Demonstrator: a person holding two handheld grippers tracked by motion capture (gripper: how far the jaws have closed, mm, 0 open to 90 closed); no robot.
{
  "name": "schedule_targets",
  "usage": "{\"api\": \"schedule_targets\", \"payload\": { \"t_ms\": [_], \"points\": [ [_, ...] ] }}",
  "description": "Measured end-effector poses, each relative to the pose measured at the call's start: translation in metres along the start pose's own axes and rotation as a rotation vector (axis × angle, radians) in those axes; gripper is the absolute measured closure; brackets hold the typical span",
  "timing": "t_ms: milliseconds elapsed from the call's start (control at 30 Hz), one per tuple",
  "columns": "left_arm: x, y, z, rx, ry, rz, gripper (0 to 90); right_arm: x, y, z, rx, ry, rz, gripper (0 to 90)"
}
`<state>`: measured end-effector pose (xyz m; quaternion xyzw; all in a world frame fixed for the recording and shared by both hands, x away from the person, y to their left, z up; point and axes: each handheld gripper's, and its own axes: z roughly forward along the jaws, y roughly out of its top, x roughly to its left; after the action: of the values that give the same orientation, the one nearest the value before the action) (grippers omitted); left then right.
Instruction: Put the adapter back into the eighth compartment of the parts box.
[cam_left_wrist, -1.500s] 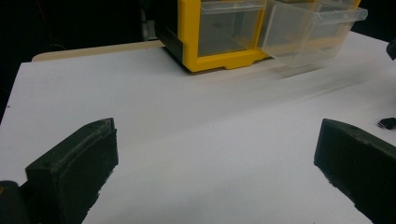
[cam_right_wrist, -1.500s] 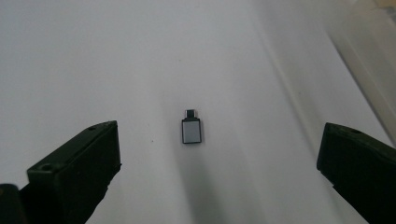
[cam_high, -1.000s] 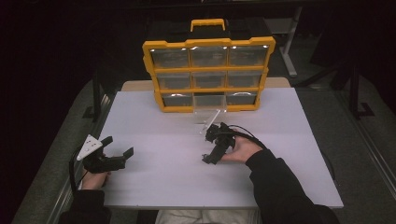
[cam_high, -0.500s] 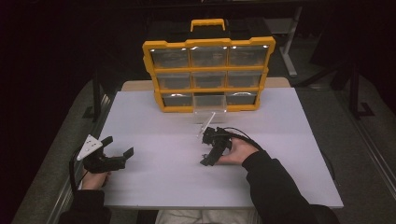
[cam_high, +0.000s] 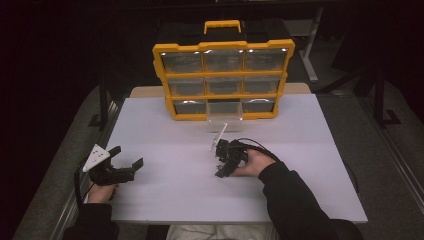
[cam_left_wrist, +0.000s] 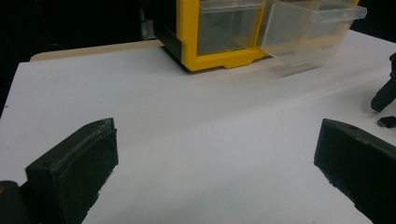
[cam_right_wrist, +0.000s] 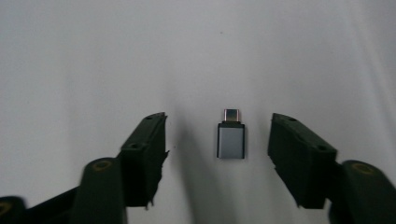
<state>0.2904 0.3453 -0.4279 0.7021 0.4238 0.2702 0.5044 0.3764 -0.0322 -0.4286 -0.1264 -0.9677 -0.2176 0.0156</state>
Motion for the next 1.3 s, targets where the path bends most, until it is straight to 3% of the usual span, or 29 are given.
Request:
{"api": "schedule_targets", "payload": {
  "t_ms": [400,1300],
  "points": [
    [0.000,0.000,0.000,0.000,-0.003,0.002,0.0,0.001,0.001,0.002,0.004,-0.063,-0.024,74.2],
    [0.000,0.000,0.001,0.007,-0.006,0.001,0.0,-0.001,0.010,-0.018,-0.029,-0.064,-0.024,74.5]
  ]
}}
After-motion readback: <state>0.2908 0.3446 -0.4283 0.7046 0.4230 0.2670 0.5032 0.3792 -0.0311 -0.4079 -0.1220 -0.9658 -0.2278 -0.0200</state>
